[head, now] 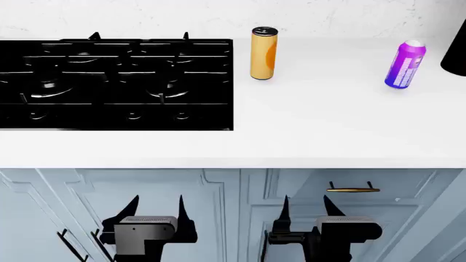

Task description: Move the drinks to the dining counter.

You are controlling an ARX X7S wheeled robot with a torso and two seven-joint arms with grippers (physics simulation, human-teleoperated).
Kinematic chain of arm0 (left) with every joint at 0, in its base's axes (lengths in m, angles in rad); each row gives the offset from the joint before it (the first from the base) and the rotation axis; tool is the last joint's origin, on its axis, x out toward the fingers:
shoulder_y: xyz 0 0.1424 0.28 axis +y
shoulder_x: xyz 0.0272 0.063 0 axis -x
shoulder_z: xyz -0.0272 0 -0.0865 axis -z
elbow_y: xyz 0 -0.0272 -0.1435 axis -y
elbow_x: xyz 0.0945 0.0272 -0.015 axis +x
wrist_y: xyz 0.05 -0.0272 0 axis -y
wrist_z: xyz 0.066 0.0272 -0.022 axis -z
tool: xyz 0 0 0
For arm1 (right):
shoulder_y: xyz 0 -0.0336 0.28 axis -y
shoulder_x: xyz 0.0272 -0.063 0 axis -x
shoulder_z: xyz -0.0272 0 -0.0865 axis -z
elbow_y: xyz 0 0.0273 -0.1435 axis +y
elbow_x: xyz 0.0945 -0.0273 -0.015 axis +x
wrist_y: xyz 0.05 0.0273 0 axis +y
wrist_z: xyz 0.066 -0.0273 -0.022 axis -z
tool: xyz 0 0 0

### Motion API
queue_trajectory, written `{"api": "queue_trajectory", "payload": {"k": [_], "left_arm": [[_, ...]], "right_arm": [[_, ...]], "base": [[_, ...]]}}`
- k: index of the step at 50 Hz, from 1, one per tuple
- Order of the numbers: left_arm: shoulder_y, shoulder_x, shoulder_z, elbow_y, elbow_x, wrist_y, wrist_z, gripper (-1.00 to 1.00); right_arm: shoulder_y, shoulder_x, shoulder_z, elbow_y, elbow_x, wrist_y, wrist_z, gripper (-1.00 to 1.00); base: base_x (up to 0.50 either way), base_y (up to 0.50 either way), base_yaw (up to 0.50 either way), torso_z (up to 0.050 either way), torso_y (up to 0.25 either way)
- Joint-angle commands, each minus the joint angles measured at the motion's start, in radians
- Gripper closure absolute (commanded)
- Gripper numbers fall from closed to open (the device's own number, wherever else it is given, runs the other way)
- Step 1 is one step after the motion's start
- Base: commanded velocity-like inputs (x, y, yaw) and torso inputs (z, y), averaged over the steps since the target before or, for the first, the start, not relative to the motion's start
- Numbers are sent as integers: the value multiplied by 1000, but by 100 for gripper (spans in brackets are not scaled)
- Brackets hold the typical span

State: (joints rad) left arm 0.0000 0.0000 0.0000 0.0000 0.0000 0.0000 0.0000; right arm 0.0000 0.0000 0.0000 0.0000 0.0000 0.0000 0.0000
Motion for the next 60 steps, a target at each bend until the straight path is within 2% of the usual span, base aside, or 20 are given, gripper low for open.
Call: {"api": "queue_trajectory", "payload": {"k": [1,19,21,23,26,28,31,37,38,40,41,44,45,46,48,51,53,56,58,60], "left_arm": [[1,-16,29,-14,43,41,-59,-100],[-3,-60,99,-23,33,42,-111,-100],[5,-65,98,24,41,12,-123,-100],[46,-86,100,223,4,-121,-84,-100],[76,-136,74,556,-140,-341,4,-100],[91,-154,84,673,-109,-416,-20,-100],[93,-153,64,746,-148,-450,-21,-100],[65,-177,36,850,-189,-556,-24,-100],[-4,-209,23,911,-182,-658,-36,-100],[-119,-223,-32,990,-248,-826,-34,-100],[-211,-248,-52,1037,-266,-934,-45,-100],[-389,-413,-133,1047,-655,-1057,-282,-100],[-446,-503,-133,1047,-797,-1057,-397,-100],[-487,-564,-134,1046,-907,-1055,-484,-100],[-560,-602,-163,1034,-1026,-1086,-556,-100],[-663,-626,-109,1003,-1048,-1143,-577,-100],[-765,-630,-64,939,-1049,-1176,-562,-100],[-943,-619,-43,851,-1127,-1256,-589,-100],[-1045,-611,-28,828,-1175,-1306,-623,-100],[-1085,-593,-20,832,-1205,-1323,-648,-100]], "right_arm": [[0,15,-22,2,13,6,21,-100],[11,56,-82,-10,45,31,74,-100],[-7,69,-92,-114,59,65,61,-100],[-31,77,-84,-242,44,115,89,-100],[-10,68,-40,-485,51,355,147,-100],[-7,66,-57,-608,14,446,188,-100],[27,76,-94,-731,-30,628,211,-100],[107,111,-55,-882,47,777,157,-100],[197,146,-60,-897,33,914,152,-100],[270,171,-46,-944,60,968,112,-100],[346,191,-55,-967,49,1075,117,-100],[475,219,-87,-1023,43,1245,125,-100],[516,225,-92,-1046,47,1292,131,-100],[536,241,-89,-1047,73,1306,140,-100],[580,297,-60,-1047,210,1334,241,-100],[728,409,47,-1047,647,1464,567,-100],[852,390,147,-1018,928,1568,644,-100],[1023,456,157,-891,1298,1569,934,-100],[1077,482,133,-860,1431,1559,1036,-100],[1081,488,131,-862,1455,1538,1052,-100]], "base": [[0,0,0,0,0],[0,0,0,0,0],[0,0,0,0,0],[0,0,0,0,0],[0,0,0,0,0],[0,0,0,0,0],[0,0,0,0,0],[0,0,0,0,0],[0,0,0,0,0],[0,0,0,0,0],[0,0,0,0,0],[0,0,0,0,0],[0,0,0,0,0],[0,0,0,0,0],[0,0,0,0,0],[0,0,0,0,0],[0,0,0,0,0],[0,0,0,0,0],[20,-209,0,0,0],[164,-500,0,0,0]]}}
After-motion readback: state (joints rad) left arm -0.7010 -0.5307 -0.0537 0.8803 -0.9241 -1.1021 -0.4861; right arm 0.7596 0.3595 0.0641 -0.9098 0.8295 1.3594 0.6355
